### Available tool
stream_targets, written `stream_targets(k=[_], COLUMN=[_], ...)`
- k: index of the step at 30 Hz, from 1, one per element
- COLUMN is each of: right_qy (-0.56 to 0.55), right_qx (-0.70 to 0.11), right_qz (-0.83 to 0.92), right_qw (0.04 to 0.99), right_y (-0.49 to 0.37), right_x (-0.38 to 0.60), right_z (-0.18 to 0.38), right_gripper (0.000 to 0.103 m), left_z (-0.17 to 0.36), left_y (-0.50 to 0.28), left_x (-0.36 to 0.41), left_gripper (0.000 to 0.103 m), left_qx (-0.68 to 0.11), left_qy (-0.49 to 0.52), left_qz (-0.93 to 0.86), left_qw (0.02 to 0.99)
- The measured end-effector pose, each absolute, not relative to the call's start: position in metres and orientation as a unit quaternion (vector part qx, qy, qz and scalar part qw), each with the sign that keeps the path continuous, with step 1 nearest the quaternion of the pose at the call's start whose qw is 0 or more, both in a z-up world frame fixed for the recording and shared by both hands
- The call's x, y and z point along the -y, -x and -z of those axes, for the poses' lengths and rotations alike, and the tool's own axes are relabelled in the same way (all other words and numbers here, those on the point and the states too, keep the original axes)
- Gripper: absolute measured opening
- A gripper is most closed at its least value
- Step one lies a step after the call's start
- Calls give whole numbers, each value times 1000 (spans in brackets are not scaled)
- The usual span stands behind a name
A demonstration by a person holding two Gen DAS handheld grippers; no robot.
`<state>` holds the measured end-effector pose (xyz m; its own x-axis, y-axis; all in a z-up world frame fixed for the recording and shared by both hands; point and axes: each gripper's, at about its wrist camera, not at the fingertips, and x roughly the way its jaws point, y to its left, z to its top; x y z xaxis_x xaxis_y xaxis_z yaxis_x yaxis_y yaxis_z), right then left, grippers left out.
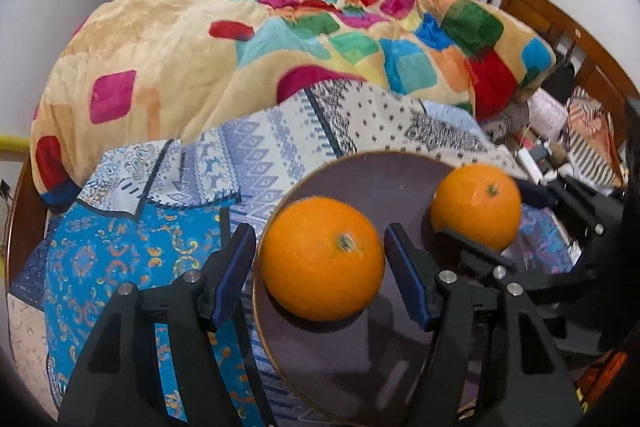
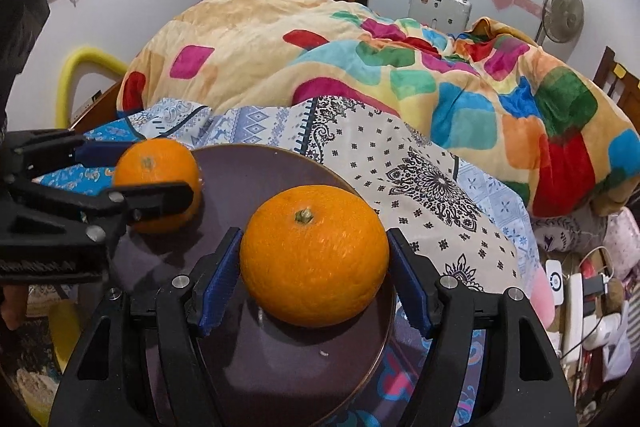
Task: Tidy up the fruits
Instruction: 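Carry both oranges onto the brown plate and open both grippers, then withdraw both open grippers from the oranges on the plate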
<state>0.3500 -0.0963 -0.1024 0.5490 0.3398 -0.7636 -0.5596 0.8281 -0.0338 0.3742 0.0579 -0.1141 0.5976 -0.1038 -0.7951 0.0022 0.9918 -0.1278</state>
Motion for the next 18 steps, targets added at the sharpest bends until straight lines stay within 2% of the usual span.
stream_targets(k=[2, 4, 18], right_qy=[135, 133, 103], right_qx=[-386, -376, -306], right_qz=[-256, -256, -249], right_qw=[876, 881, 913], right_y=[-346, -342, -281], right_x=[99, 101, 135], right_z=[95, 87, 16], right_gripper=[76, 80, 80], left_z=[105, 96, 30], left_y=[-370, -364, -278], left_x=[-58, -57, -49], left_gripper=[71, 71, 71], left_qx=[-436, -429, -358], left_qy=[52, 44, -4], left_qz=[23, 21, -4], left_qw=[898, 902, 934])
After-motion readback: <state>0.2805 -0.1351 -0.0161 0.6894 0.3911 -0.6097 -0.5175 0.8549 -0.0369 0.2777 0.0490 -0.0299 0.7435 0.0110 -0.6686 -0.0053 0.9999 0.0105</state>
